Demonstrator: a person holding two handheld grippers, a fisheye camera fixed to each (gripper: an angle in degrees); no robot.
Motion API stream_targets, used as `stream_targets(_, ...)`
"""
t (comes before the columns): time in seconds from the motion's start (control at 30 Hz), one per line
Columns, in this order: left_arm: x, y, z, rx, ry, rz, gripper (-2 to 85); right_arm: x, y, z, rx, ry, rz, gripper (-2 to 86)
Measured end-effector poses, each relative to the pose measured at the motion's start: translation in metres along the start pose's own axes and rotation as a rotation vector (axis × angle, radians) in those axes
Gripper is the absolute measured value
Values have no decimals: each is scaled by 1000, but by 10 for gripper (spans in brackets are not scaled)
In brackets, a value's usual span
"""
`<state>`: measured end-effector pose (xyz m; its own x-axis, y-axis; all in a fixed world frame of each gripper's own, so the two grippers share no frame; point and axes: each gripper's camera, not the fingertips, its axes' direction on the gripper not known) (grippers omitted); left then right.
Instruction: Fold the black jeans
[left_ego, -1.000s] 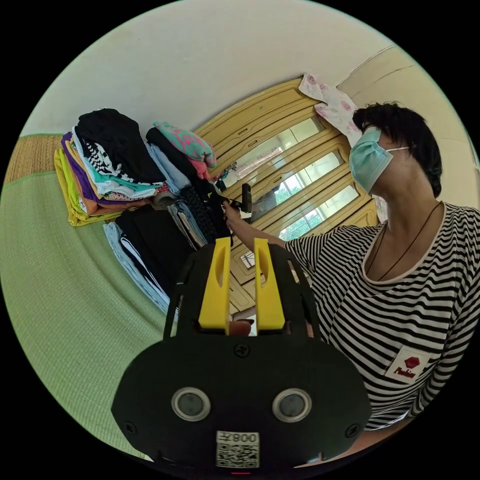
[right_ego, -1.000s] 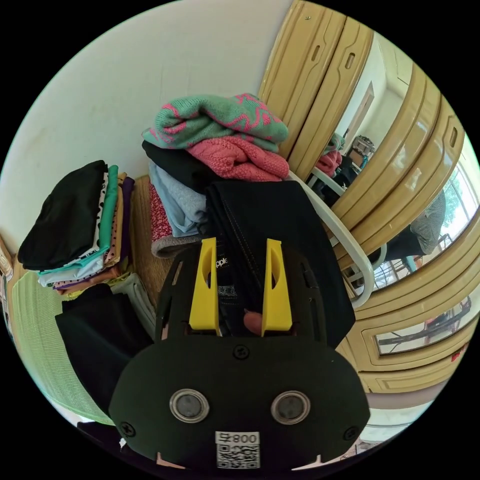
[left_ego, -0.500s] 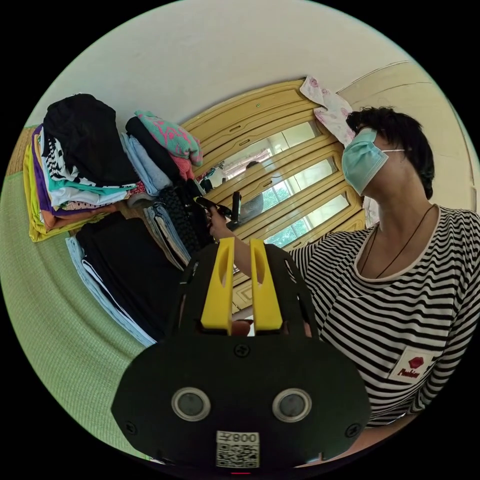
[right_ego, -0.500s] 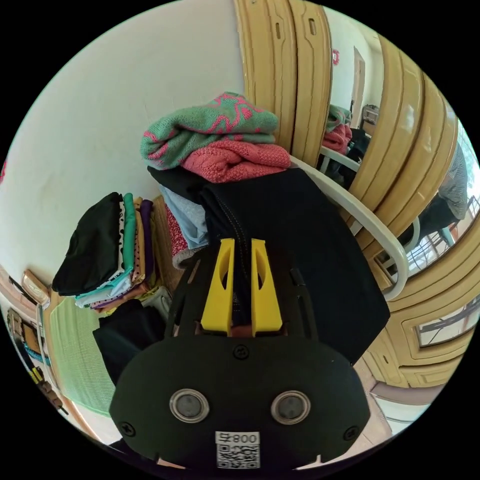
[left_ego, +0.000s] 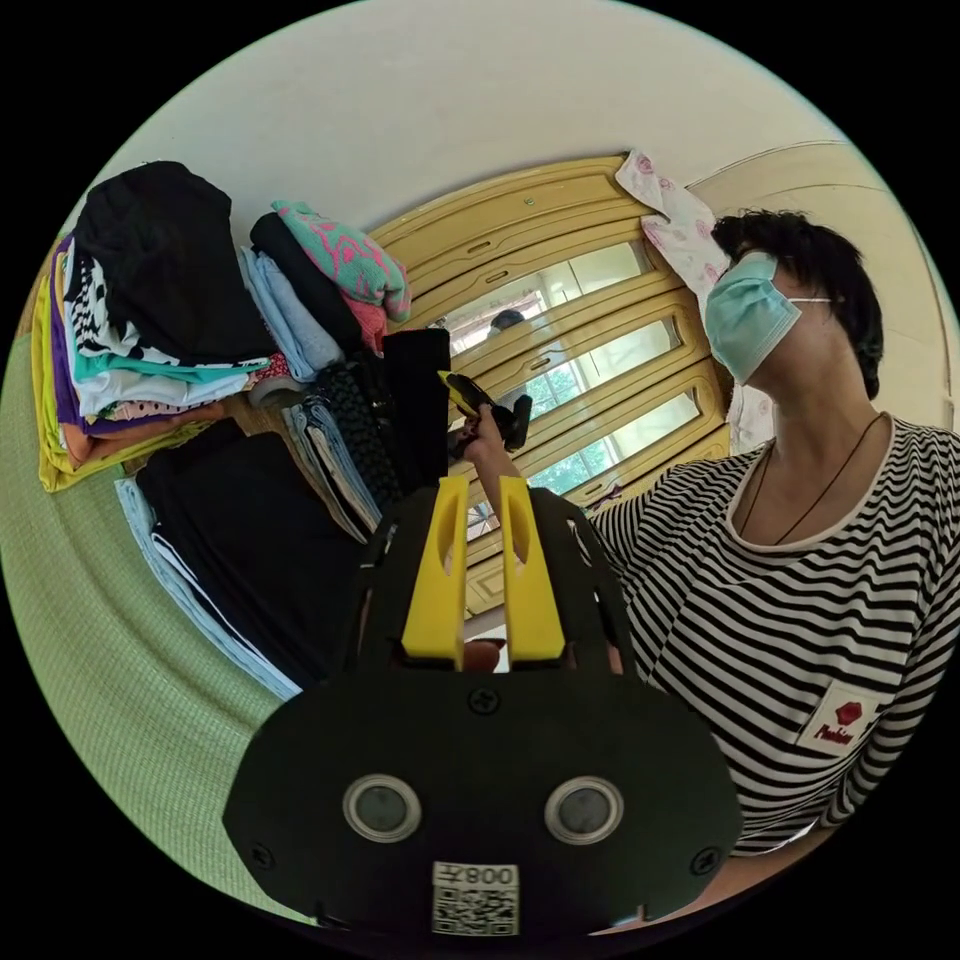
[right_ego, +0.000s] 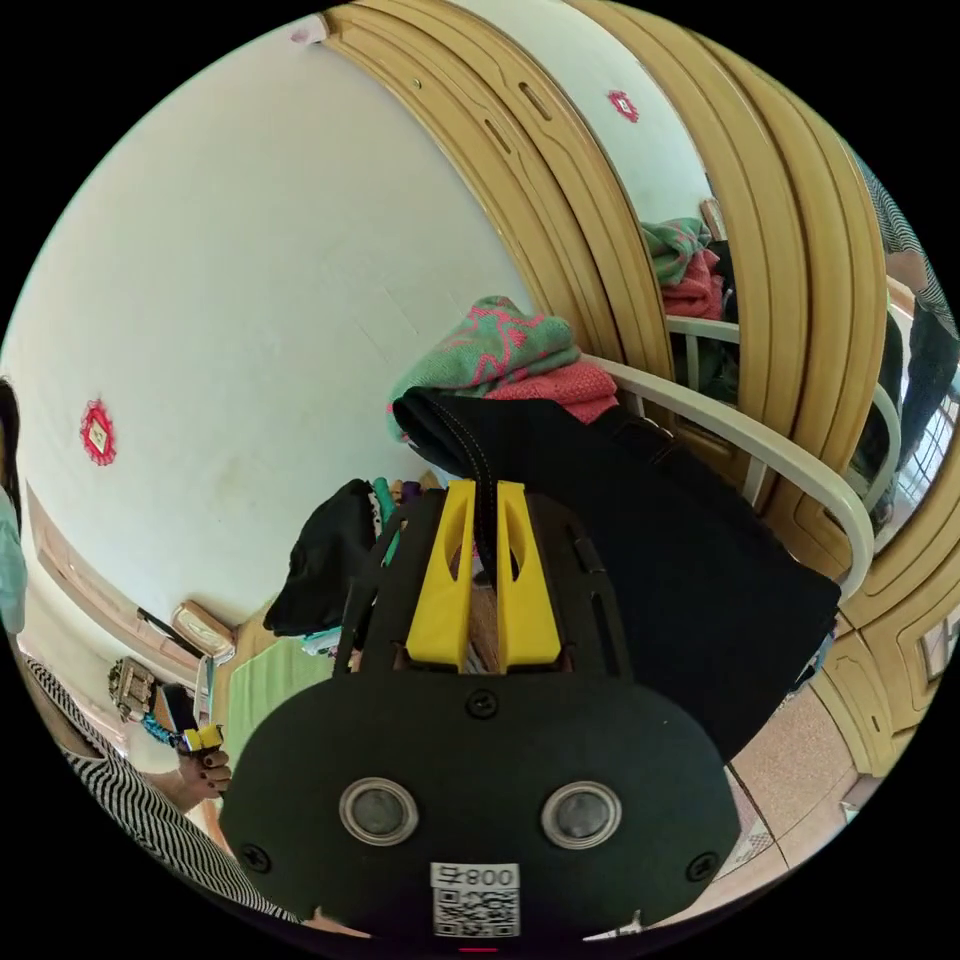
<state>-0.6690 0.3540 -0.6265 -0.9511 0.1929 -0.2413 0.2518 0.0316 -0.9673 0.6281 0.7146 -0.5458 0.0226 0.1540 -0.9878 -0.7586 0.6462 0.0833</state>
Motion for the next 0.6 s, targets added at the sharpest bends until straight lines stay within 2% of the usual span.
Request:
stream_targets(0.23, 22, -4, -11, -59, 28, 56, 62, -28, -35, -77, 124, -213, -74, 23)
stream_targets(0.43, 60, 0, -39, -88, -12, 154, 71, -90, -68, -148, 206, -359, -194, 21)
stream_targets(0.6, 99, 6, -82, -36, -77, 225, 79, -165, -101, -202, 266, -467, -282, 20)
